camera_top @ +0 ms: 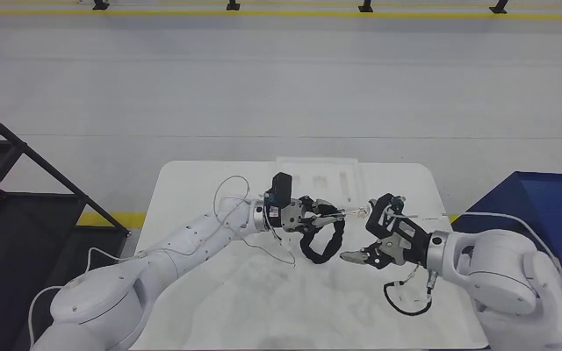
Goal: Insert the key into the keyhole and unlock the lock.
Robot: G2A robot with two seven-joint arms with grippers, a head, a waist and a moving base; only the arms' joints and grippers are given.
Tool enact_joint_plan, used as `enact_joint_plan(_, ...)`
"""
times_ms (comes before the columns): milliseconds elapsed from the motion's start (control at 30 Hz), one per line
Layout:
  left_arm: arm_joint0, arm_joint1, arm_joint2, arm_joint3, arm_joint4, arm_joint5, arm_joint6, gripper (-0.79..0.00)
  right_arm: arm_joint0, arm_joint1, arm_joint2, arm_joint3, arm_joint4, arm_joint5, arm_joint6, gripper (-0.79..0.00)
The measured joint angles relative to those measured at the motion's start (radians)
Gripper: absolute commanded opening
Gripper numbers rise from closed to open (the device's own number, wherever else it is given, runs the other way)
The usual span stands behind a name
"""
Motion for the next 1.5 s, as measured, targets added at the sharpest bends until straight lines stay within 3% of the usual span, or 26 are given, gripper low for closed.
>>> enact_joint_plan(233, 0.004, -0.001, -0.002, 0.005, -0.016, -0.023, -0.024, -0.785, -0.004, 0.004, -0.021, -0.026, -0.062, -0.022, -0.039, 0.000)
enact_joint_plan(867, 0.000, -0.016, 0.000, 0.009, 0.032, -0.036, -0.036, -0.785, 0.014, 0.020, -0.081, -0.041, -0.102, -0.024, 0.043, 0.000)
enact_joint_plan(1000, -0.004, -0.014, 0.000, 0.014, 0.032, -0.038, -0.038, -0.785, 0.028, 0.028, -0.056, -0.027, -0.098, -0.058, 0.063, 0.000)
enact_joint_plan(1100, -0.009, -0.009, 0.000, 0.012, 0.032, -0.045, -0.045, -0.785, 0.048, 0.035, -0.033, -0.028, -0.147, -0.143, 0.038, 0.000)
enact_joint_plan(1133, -0.010, -0.007, 0.000, 0.010, 0.033, -0.048, -0.048, -0.785, 0.051, 0.036, -0.028, -0.025, -0.164, -0.171, 0.019, -0.025)
enact_joint_plan(1167, -0.011, -0.006, 0.000, 0.007, 0.034, -0.051, -0.051, -0.785, 0.054, 0.037, -0.024, -0.021, -0.183, -0.201, -0.004, -0.117)
enact_joint_plan(1233, -0.012, -0.002, 0.000, -0.001, 0.035, -0.060, -0.060, -0.785, 0.060, 0.040, -0.020, -0.008, -0.233, -0.275, -0.061, -0.422)
enact_joint_plan(1333, -0.011, 0.002, 0.000, -0.010, 0.031, -0.071, -0.071, -0.785, 0.066, 0.042, -0.025, 0.008, -0.302, -0.359, -0.140, -0.539)
enact_joint_plan(1500, -0.010, 0.006, 0.000, -0.021, 0.020, -0.087, -0.087, -0.785, 0.076, 0.045, -0.044, 0.005, -0.419, -0.429, -0.214, -0.585)
